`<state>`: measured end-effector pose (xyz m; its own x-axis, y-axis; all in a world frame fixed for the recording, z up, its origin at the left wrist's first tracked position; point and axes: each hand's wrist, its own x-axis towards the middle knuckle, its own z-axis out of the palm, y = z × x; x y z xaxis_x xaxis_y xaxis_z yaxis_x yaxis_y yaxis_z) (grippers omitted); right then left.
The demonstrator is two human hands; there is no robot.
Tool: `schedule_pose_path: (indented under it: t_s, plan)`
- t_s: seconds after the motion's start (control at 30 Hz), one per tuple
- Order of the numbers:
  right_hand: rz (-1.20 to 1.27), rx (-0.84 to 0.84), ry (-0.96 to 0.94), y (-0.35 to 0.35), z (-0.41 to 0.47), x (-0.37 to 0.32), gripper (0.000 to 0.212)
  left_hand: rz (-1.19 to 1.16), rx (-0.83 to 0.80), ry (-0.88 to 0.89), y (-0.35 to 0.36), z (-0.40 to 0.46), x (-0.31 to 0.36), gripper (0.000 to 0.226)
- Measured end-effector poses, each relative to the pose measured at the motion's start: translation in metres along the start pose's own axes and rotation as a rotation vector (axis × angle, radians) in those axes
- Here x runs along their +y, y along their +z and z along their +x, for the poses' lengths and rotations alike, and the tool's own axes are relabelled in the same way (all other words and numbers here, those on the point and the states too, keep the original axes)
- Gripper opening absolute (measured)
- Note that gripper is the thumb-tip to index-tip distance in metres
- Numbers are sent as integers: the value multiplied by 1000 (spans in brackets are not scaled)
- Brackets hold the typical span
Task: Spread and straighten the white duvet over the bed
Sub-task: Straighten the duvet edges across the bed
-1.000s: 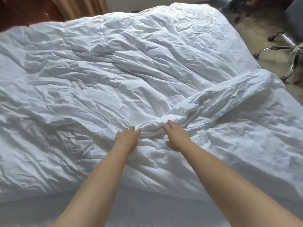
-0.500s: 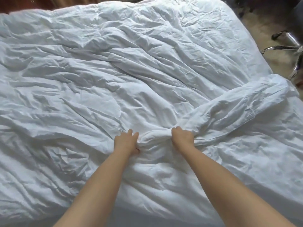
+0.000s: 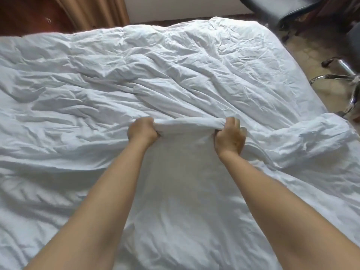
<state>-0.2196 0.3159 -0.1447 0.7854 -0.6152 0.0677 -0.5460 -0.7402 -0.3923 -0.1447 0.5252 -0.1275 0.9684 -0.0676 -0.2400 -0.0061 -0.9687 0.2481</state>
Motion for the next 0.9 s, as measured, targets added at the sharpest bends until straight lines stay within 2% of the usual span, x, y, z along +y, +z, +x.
schedule_pose_path:
  t_s: [0.07, 0.1, 0.13, 0.2, 0.23, 0.27, 0.33, 0.37, 0.4, 0.43, 0.5, 0.53, 0.57, 0.63, 0.73, 0.9]
  plan:
    - [121, 183, -31, -8, 21, -19, 32, -136, 277, -23, -20, 18, 12, 18]
    - [143, 206, -61, -9, 34, -26, 36, -188, 321, -7, -22, 24, 17, 22]
    - [119, 126, -84, -10, 45, -30, 43, -203, 283, 20, -18, 28, 19, 36]
    - [5, -255, -87, -1, 58, -27, 67, -111, 106, 35, 3, 28, 18, 79]
    - [-51, -396, -72, 6, 57, -20, 78, -33, 73, 48, 15, 24, 16, 91]
    - [-123, -406, -95, 14, 50, -10, 84, 51, 91, 84, 28, 20, 14, 93]
    - [-267, -250, -219, 32, 29, 8, 86, 206, 141, 191, 49, 9, 10, 88]
    - [-295, -211, -249, 39, 18, 16, 84, 289, 79, 242, 59, 3, 6, 84]
    - [-309, -238, -240, 46, 10, 25, 81, 362, -59, 284, 70, -3, 1, 79]
    - [-310, -327, -207, 54, 3, 34, 77, 406, -256, 301, 82, -7, -5, 76]
    - [-343, -630, -163, 62, -7, 47, 65, 472, -685, 241, 98, -18, -13, 74]
    - [-370, -745, -172, 64, -12, 52, 60, 513, -781, 220, 103, -23, -16, 73]
    - [-377, -778, -193, 64, -16, 55, 59, 537, -784, 227, 105, -27, -17, 68]
    - [-341, -696, -218, 59, -19, 57, 61, 512, -691, 261, 104, -34, -14, 59]
    - [-285, -648, -205, 40, -22, 52, 61, 492, -589, 288, 90, -46, -4, 65]
    - [-273, -593, -211, -9, -36, 51, 59, 465, -489, 330, 55, -77, 18, 61]
